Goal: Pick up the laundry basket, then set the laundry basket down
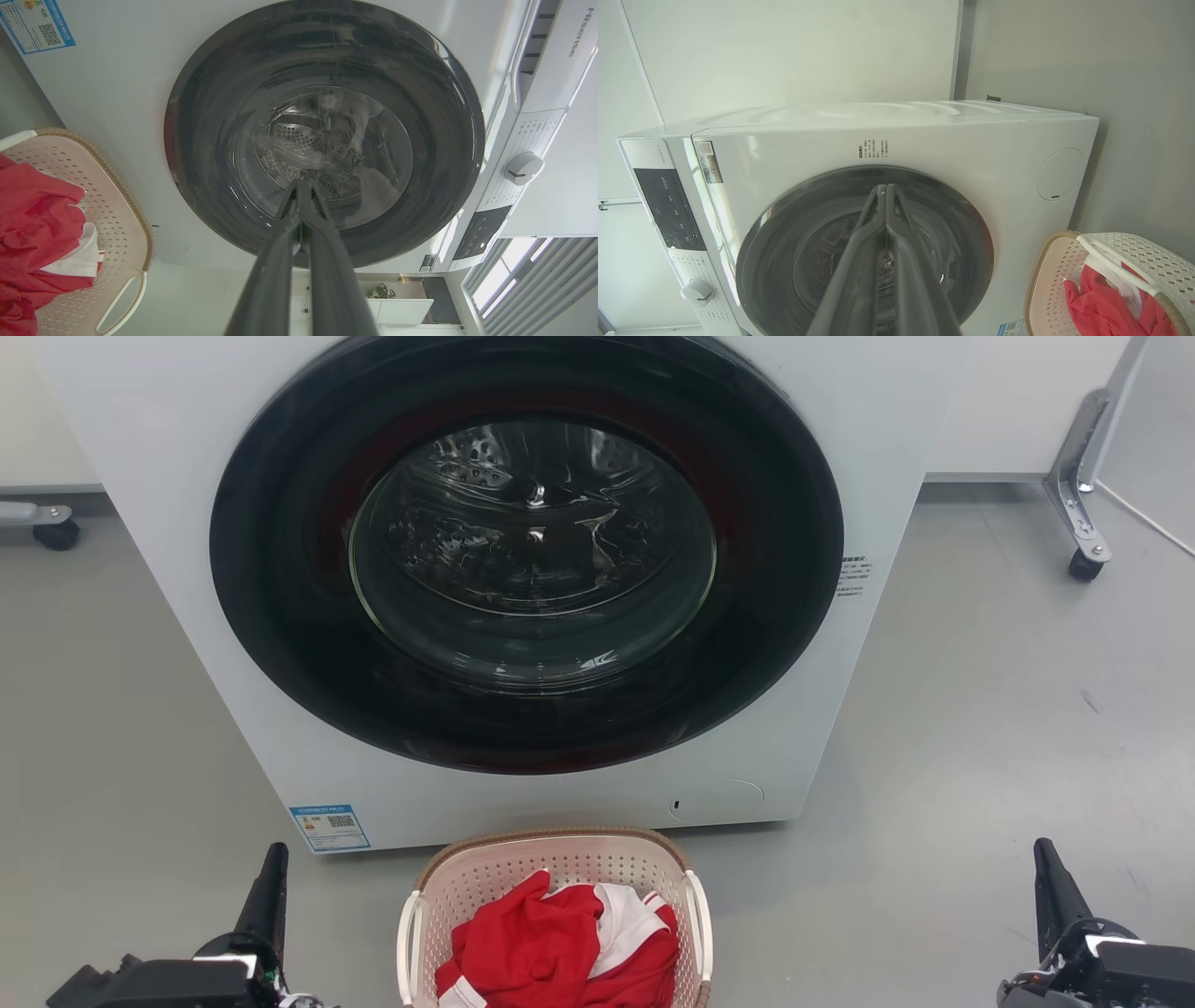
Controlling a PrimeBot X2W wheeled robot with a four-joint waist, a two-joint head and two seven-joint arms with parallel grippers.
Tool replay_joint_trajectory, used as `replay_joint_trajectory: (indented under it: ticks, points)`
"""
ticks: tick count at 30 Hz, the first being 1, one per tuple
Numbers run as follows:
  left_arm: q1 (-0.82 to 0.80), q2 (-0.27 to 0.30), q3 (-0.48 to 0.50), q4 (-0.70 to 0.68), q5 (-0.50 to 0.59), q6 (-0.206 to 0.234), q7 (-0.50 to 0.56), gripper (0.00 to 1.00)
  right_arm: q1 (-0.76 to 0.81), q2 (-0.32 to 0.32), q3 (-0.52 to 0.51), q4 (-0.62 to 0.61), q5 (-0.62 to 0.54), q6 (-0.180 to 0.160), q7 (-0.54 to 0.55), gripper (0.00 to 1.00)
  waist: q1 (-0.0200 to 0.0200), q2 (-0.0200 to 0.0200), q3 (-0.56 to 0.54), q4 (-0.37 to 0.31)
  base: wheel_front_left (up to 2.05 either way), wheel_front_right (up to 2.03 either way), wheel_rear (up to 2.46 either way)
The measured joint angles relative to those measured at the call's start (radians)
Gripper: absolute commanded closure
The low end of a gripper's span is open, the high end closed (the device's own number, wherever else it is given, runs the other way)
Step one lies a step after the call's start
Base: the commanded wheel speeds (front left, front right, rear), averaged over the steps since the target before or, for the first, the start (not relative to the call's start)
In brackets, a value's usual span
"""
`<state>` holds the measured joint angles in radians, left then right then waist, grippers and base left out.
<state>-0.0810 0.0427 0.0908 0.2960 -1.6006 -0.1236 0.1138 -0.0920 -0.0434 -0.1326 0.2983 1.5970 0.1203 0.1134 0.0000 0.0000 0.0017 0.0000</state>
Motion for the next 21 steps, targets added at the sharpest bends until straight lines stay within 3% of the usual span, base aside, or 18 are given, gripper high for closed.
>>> replay_joint_trajectory:
  ticks: [21]
  points:
    - [0.0,0.0,0.0,0.0,0.0,0.0,0.0,1.0,0.0,0.0,0.0,0.0,0.0,0.0,0.0,1.0,0.0,0.0,0.0,0.0,0.0,0.0,0.0]
